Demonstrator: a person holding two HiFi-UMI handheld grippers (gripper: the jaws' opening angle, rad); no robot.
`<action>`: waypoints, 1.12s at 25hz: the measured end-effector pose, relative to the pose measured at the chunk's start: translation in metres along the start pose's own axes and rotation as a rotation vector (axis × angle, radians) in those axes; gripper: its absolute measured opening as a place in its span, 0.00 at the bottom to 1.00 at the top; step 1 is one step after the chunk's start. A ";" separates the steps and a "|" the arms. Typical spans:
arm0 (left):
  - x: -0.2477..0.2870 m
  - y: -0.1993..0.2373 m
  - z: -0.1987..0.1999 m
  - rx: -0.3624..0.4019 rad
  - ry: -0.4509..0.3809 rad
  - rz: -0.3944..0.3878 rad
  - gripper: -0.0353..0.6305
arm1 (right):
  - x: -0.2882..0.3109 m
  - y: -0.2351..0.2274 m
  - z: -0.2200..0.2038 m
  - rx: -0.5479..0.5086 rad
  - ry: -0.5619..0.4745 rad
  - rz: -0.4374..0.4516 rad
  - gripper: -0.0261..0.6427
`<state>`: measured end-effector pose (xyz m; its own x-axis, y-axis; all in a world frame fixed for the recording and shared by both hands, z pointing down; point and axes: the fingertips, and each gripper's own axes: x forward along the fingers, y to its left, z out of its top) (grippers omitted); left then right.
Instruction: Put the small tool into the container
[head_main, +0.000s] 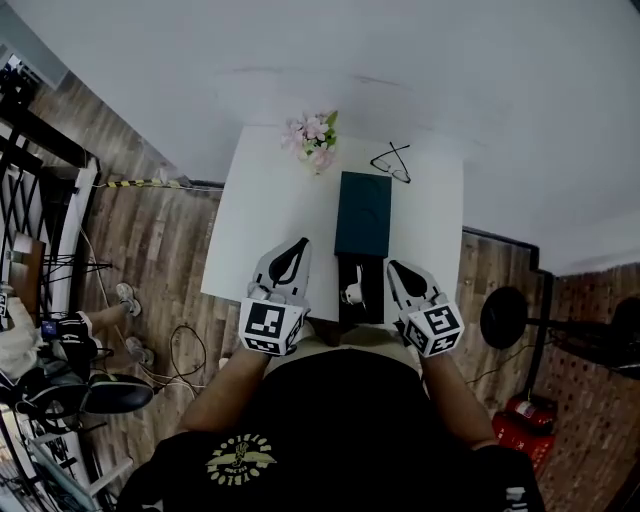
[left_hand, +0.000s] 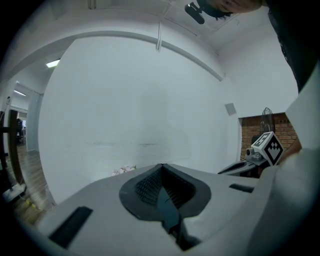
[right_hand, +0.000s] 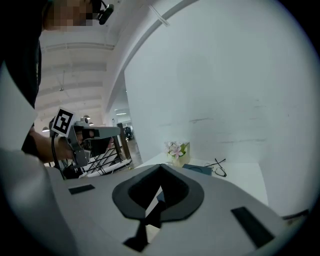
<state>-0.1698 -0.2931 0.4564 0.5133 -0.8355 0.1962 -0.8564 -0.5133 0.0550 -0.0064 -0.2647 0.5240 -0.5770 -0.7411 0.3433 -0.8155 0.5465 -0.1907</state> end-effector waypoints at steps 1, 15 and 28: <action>0.001 -0.001 -0.001 -0.003 0.000 0.007 0.06 | -0.003 -0.002 0.004 -0.009 -0.005 0.004 0.04; 0.019 -0.018 0.025 -0.063 -0.060 0.059 0.06 | -0.030 -0.022 0.079 -0.093 -0.144 0.085 0.04; 0.021 -0.042 0.083 0.010 -0.088 0.095 0.06 | -0.070 -0.040 0.153 -0.088 -0.292 0.142 0.04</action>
<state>-0.1186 -0.3052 0.3766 0.4328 -0.8944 0.1132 -0.9012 -0.4323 0.0303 0.0595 -0.2938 0.3668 -0.6839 -0.7285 0.0387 -0.7261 0.6746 -0.1331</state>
